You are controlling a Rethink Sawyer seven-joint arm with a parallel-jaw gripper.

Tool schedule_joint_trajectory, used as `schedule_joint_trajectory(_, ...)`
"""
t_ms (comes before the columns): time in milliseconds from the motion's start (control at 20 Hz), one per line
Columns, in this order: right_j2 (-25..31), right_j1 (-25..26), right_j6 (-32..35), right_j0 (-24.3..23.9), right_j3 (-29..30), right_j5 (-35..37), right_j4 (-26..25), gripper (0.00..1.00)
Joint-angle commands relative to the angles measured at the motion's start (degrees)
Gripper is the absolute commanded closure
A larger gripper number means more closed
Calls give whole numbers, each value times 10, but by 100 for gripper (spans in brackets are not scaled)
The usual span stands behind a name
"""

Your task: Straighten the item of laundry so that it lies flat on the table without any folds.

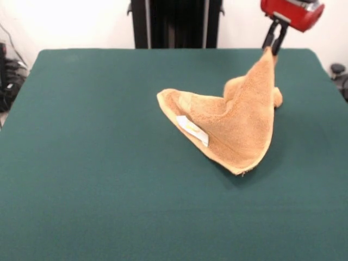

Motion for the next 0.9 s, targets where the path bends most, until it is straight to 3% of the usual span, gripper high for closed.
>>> schedule_joint_trajectory(50, 5, 34, 170, 9, -29, 96, 22, 100)
schedule_joint_trajectory(300, 9, -11, 131, -9, -1, 128, -3, 100)
schedule_joint_trajectory(700, 0, -5, 183, 20, -42, 168, 4, 100)
schedule_joint_trajectory(900, 27, -19, 141, 7, 1, 63, 19, 100)
